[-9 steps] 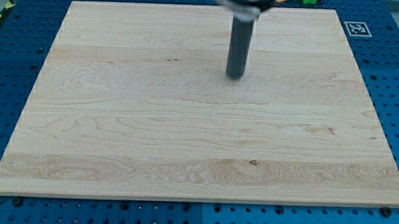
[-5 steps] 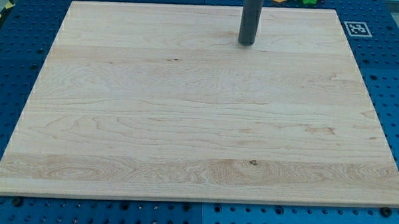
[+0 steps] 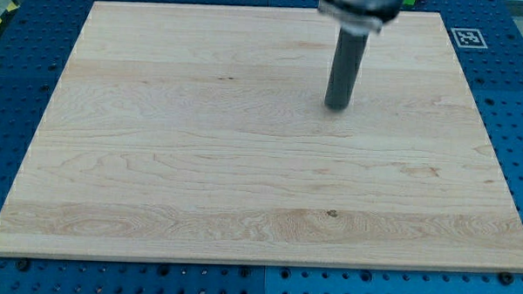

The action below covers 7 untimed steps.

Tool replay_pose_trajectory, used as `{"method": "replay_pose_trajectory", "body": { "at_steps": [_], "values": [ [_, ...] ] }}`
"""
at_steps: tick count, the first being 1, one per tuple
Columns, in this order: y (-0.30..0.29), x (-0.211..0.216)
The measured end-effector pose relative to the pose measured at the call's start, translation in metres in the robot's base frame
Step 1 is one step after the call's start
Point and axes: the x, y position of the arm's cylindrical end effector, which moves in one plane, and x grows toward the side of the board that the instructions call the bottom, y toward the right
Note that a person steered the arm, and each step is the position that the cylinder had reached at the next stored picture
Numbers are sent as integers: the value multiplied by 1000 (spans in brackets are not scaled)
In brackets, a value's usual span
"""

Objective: Move your arm towards the bottom right of the board

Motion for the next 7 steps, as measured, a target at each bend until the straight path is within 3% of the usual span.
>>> {"method": "replay_pose_trajectory", "body": {
  "at_steps": [1, 3, 4, 6, 7],
  "values": [
    [-14, 90],
    [-50, -206],
    [-10, -129],
    [89, 132],
    [46, 42]
  ]
}}
